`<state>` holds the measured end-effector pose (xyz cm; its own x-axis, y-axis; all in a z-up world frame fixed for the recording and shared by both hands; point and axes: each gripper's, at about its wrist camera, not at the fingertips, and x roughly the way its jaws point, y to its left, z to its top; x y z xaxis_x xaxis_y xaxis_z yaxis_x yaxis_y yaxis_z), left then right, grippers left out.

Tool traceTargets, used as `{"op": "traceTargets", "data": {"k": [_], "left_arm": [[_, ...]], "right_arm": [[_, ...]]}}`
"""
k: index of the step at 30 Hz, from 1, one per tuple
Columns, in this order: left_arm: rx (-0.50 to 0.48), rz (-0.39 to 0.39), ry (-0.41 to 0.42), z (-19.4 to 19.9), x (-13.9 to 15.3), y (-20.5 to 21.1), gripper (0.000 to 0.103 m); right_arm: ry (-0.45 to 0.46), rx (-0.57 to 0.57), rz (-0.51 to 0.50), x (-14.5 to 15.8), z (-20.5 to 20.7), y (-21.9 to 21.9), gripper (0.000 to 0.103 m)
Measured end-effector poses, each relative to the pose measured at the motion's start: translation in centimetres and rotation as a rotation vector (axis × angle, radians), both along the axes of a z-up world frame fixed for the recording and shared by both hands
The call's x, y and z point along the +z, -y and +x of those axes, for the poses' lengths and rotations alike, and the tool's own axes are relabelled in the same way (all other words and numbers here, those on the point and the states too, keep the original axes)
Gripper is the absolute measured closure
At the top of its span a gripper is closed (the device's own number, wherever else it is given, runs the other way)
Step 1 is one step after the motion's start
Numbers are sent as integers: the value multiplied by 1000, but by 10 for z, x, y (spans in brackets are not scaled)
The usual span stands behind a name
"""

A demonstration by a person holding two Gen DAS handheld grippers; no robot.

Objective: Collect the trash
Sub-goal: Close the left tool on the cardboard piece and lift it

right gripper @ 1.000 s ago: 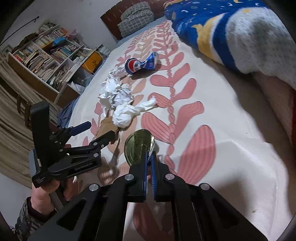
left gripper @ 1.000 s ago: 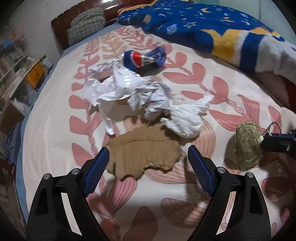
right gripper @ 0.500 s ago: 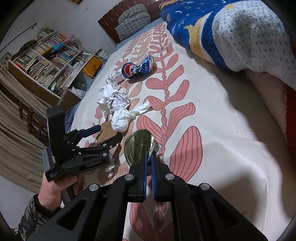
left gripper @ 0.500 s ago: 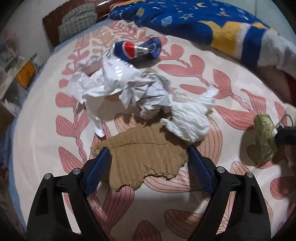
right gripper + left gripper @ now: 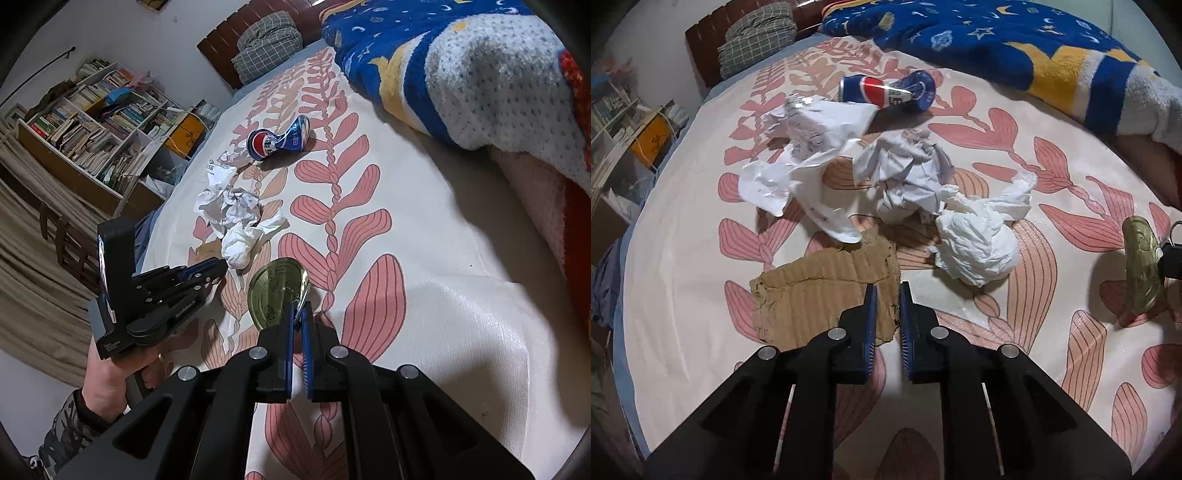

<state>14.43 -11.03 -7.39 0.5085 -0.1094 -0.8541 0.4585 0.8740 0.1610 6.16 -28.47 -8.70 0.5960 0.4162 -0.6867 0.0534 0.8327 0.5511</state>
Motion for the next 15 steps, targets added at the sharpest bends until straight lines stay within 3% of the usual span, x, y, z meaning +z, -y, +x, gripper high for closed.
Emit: {"op": "traceTargets", "data": {"k": [5, 15], "left_arm": [[27, -31, 32, 0, 11, -13, 98], [50, -185, 103, -21, 63, -42, 99]], "right_arm": [[2, 1, -1, 1, 1, 0, 97], [4, 4, -1, 0, -1, 1, 97]]}}
